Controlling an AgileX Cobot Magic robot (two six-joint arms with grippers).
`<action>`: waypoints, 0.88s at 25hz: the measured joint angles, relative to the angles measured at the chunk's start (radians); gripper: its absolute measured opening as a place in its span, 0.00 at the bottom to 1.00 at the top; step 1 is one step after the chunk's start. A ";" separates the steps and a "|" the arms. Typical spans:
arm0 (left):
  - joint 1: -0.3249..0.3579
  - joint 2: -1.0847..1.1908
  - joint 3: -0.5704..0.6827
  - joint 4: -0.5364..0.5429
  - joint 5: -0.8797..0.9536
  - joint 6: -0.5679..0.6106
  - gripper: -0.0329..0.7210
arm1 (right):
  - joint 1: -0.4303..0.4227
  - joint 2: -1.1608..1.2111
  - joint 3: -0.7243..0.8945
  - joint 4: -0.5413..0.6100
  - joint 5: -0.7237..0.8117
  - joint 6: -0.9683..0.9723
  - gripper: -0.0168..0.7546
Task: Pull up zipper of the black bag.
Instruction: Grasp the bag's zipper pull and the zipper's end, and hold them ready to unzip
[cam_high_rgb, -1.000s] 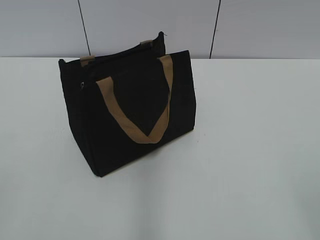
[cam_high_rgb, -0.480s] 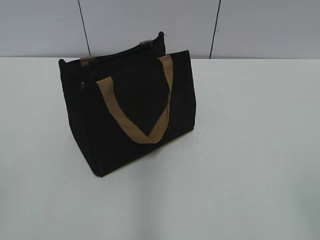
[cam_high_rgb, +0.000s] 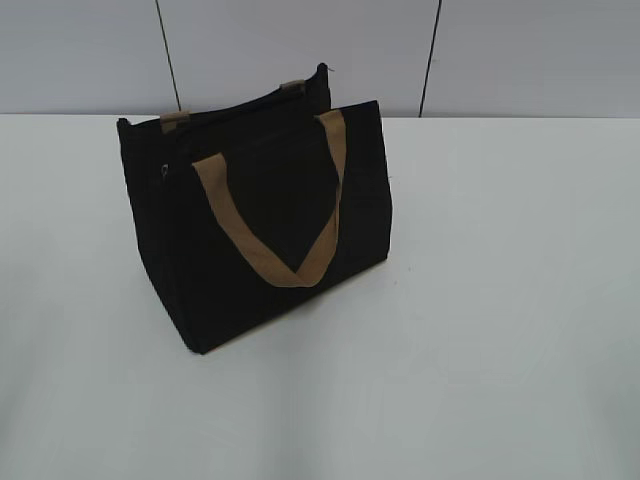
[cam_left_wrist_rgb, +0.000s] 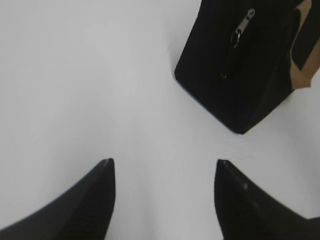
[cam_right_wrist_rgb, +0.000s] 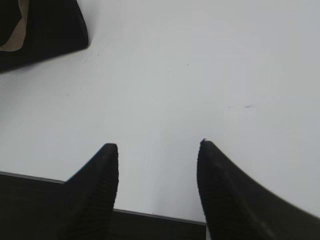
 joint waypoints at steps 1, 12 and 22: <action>0.000 0.027 0.000 -0.006 -0.032 0.025 0.66 | 0.000 0.000 0.000 0.000 0.000 0.000 0.53; 0.000 0.320 0.000 -0.441 -0.325 0.686 0.66 | 0.000 0.000 0.000 0.000 0.000 0.000 0.53; 0.000 0.690 0.000 -0.945 -0.331 1.318 0.66 | 0.000 0.000 0.000 0.000 0.000 0.000 0.53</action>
